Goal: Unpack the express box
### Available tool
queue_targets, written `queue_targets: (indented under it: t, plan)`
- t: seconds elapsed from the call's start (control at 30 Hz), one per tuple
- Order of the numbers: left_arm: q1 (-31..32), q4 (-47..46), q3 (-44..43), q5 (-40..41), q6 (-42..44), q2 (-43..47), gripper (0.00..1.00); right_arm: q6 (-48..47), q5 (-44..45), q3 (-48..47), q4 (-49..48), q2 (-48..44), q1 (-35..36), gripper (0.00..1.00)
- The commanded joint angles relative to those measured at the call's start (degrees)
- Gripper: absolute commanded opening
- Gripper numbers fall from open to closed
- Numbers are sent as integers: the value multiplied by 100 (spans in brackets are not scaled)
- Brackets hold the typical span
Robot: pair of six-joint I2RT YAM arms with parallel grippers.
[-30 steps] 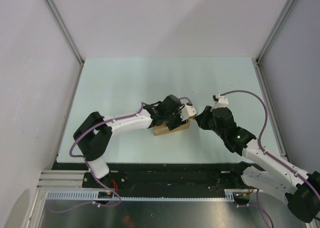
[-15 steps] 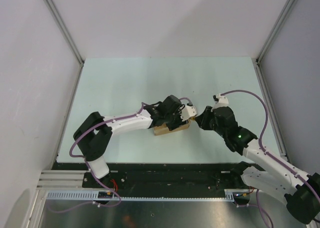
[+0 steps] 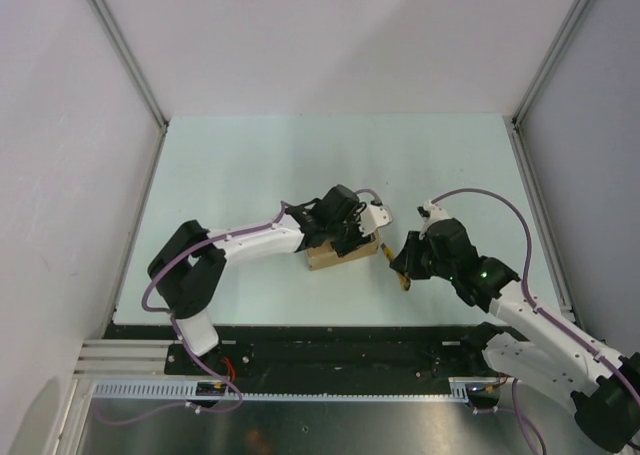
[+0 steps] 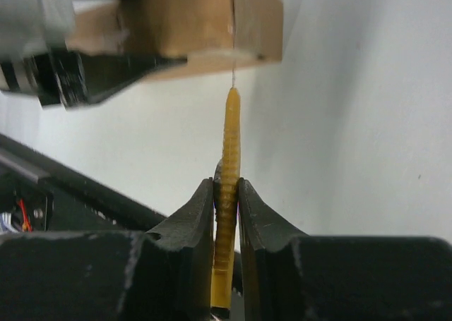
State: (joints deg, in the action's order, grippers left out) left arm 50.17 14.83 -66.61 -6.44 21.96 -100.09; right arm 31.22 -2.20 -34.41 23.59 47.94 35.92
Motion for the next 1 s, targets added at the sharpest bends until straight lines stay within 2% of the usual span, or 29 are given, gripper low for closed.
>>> queue_targets:
  t: [0.0,0.23,0.33,0.37,0.43,0.47,0.5,0.77,0.87,0.93,0.97]
  plan:
    - [-253,213,87,371,212,-414,24,-81,-545,-92,699,-171,11,0]
    - [-236,231,69,397,187,-406,27,-64,-598,-144,717,-206,-103,0]
    - [-236,318,-62,424,28,-353,44,-55,-607,-171,717,-189,-191,0]
    - [-245,345,-158,372,11,-283,61,-55,-607,-171,725,-198,-226,0]
    - [-245,363,-238,284,-42,-178,74,-37,-598,-180,726,-250,-296,0]
    - [-245,363,-334,240,-34,-125,91,-37,-615,-180,726,-268,-331,0]
    - [-245,380,-396,91,-68,6,98,-29,-633,-188,726,-311,-410,0]
    - [-254,477,-1108,-375,-393,885,100,-134,-1467,-259,463,-689,-674,0]
    - [-289,468,-1407,-298,-814,1237,100,-178,-1967,-268,208,-830,-683,0]
    - [-429,494,-1634,-156,-1481,1404,99,-231,-2484,-285,41,-892,-674,0]
    - [-525,555,-1697,-348,-1684,1466,100,-257,-2705,-294,-212,-953,-674,0]
